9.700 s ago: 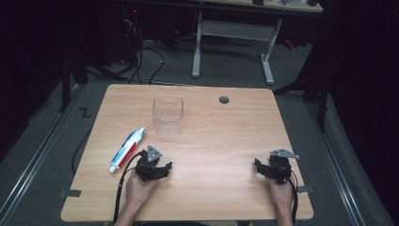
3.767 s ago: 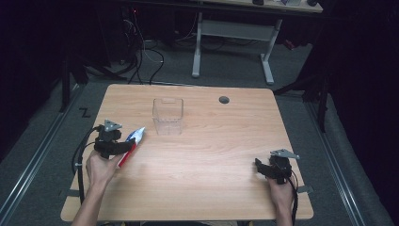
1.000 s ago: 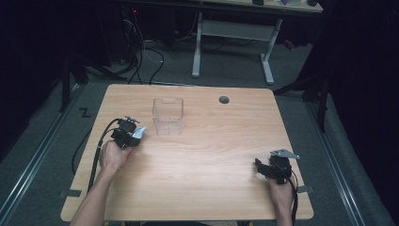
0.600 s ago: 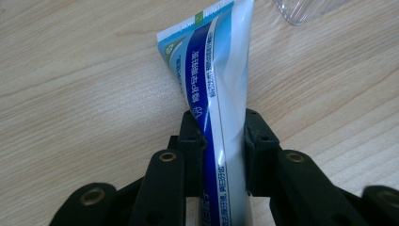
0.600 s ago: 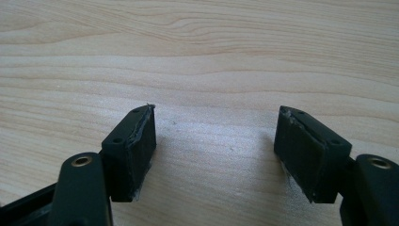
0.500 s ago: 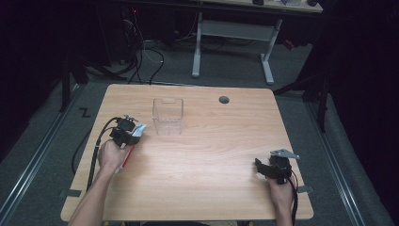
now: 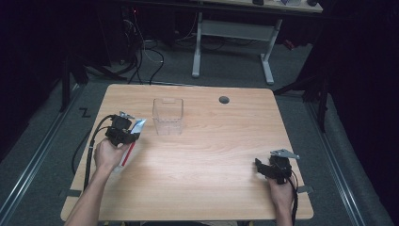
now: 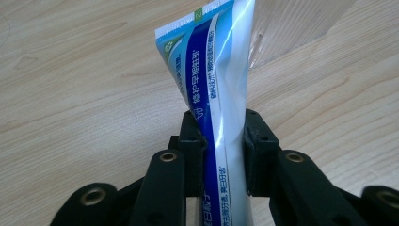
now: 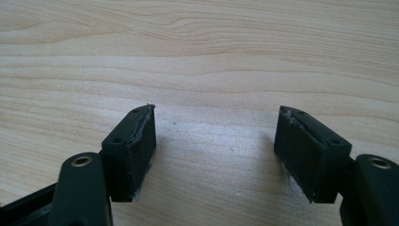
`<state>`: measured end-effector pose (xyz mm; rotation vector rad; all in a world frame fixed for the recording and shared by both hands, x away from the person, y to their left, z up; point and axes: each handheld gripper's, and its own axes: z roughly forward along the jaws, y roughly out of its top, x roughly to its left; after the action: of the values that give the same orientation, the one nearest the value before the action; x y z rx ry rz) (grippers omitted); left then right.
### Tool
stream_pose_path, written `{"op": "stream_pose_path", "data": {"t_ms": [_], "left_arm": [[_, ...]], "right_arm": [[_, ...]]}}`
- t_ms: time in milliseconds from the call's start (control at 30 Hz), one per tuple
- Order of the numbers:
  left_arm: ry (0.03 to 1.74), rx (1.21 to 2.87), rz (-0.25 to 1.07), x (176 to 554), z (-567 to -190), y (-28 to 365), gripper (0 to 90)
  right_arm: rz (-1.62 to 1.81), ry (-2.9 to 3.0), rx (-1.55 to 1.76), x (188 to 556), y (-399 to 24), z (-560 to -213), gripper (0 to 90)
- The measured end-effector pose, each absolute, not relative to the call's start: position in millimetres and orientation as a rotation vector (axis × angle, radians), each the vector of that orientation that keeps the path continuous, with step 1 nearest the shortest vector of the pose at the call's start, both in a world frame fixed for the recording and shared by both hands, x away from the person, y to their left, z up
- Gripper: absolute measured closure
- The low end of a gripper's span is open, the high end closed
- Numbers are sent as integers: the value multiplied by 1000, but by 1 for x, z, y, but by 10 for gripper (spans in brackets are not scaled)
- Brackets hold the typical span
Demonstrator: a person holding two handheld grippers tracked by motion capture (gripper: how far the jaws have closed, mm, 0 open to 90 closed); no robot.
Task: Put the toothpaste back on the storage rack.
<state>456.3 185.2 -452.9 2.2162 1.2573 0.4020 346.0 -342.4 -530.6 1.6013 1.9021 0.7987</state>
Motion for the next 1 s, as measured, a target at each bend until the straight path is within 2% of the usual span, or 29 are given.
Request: {"op": "stream_pose_path", "data": {"t_ms": [1000], "left_arm": [[1115,2099,370,431,-414,178,723]], "right_arm": [[798,1903,1601,346,-343,-531,302]]}}
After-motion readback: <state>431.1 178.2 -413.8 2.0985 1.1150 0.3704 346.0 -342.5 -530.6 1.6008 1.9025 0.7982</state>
